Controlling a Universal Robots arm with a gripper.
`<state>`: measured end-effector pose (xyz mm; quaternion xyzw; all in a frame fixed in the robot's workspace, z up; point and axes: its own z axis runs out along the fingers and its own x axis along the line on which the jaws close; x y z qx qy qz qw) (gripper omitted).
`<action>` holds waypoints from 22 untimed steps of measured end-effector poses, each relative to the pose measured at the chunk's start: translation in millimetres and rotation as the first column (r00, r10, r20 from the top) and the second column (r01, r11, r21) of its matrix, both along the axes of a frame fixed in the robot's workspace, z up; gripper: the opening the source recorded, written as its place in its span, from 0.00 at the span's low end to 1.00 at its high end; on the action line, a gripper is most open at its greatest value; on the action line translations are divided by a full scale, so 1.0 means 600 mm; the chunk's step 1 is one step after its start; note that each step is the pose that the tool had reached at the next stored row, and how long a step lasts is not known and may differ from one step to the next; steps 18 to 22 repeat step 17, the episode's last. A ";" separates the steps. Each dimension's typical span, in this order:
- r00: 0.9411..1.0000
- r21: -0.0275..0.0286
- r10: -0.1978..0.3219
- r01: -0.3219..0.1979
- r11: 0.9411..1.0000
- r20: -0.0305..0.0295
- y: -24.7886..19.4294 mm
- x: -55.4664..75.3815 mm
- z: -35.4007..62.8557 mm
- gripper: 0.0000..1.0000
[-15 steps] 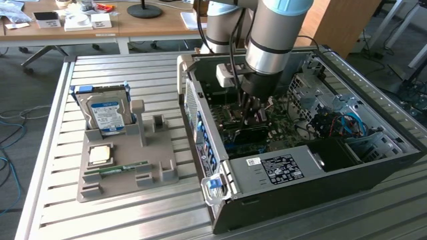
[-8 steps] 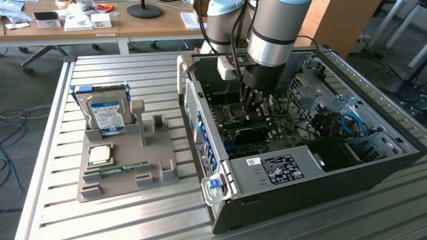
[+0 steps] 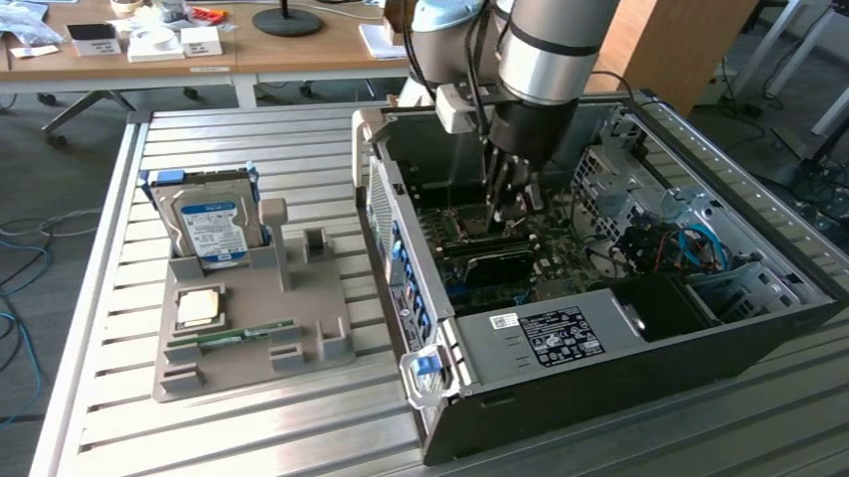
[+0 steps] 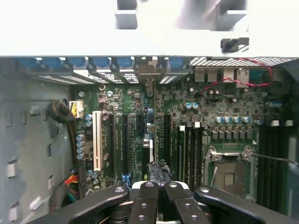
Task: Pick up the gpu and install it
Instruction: 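Press down on the gpu until it lock into place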
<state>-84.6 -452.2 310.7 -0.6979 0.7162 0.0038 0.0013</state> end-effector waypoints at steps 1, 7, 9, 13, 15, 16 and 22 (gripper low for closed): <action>1.000 0.000 0.000 0.000 1.000 0.000 0.0001 0.000 0.005 0.11; 1.000 0.000 0.000 0.000 1.000 0.000 0.0007 0.000 0.033 0.11; 1.000 0.000 0.000 0.000 1.000 0.000 0.0007 0.000 0.038 0.11; 1.000 0.000 0.000 0.000 1.000 0.000 0.0007 0.000 0.038 0.11; 1.000 0.000 0.000 0.000 1.000 0.000 0.0007 0.000 0.038 0.11; 1.000 0.000 0.000 0.000 1.000 0.000 0.0007 0.000 0.038 0.11; 1.000 0.000 0.000 0.000 1.000 0.000 0.0007 0.000 0.038 0.11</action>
